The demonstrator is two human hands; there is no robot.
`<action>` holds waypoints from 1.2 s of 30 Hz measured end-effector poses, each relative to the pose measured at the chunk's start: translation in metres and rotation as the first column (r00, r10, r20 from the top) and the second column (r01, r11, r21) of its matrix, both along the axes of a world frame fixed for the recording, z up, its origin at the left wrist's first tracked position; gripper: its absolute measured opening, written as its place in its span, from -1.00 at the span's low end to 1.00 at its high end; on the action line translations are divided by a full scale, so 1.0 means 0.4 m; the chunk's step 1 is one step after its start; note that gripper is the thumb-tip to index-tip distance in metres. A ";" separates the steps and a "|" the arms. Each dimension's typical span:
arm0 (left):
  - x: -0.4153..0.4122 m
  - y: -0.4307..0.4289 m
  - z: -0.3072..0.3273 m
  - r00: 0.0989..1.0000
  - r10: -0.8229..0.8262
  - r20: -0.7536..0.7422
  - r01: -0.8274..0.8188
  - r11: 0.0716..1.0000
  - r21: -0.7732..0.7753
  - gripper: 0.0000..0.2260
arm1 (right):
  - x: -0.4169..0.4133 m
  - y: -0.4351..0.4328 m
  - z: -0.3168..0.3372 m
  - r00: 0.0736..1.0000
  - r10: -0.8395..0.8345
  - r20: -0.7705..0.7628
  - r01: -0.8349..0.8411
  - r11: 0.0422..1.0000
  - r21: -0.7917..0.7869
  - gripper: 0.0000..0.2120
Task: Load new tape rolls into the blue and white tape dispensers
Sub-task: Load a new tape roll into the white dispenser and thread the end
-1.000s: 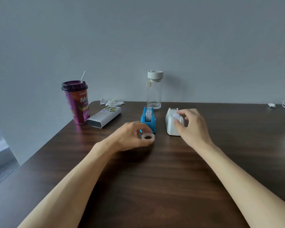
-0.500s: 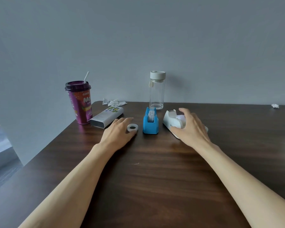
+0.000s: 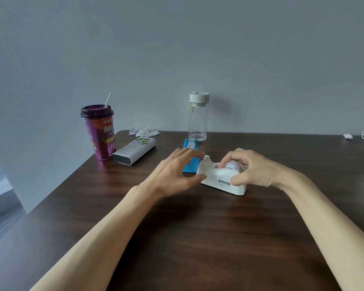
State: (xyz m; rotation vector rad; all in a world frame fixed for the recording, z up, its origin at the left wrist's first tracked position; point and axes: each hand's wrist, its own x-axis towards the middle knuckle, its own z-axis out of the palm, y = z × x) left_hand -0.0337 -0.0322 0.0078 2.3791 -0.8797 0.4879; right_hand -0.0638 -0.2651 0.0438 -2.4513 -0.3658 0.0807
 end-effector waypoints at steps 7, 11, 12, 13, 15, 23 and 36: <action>-0.014 -0.004 0.010 0.944 -0.084 -0.319 0.089 0.996 0.003 -0.49 | -0.006 0.025 -0.002 0.987 0.159 -0.020 -0.155 0.979 0.133 -0.72; -0.004 0.003 0.012 0.942 -0.045 -0.333 0.046 0.999 -0.005 -0.60 | -0.002 0.031 0.001 0.989 0.075 0.128 -0.097 0.981 0.168 -0.87; 0.000 0.005 0.010 0.940 -0.040 -0.338 0.038 0.999 -0.014 -0.61 | -0.001 0.034 0.002 0.986 0.042 0.162 -0.067 0.986 0.150 -0.88; 0.003 0.008 0.008 0.939 -0.037 -0.341 0.031 0.999 -0.022 -0.62 | -0.001 0.037 0.003 0.981 0.012 0.192 -0.036 0.992 0.125 -0.88; 0.008 0.013 0.004 0.945 -0.022 -0.325 0.015 1.000 -0.022 -0.62 | 0.000 0.047 0.001 0.967 -0.027 0.255 0.005 0.996 0.084 -0.90; 0.014 0.036 -0.005 0.993 0.059 -0.099 -0.057 0.998 0.029 -0.59 | 0.004 0.092 -0.018 0.878 -0.212 0.428 0.007 0.902 0.431 -0.86; -0.018 -0.003 0.026 0.902 0.073 0.425 0.007 0.983 -0.183 -0.69 | -0.017 0.146 -0.012 0.970 -0.204 0.135 0.028 0.640 0.768 -0.73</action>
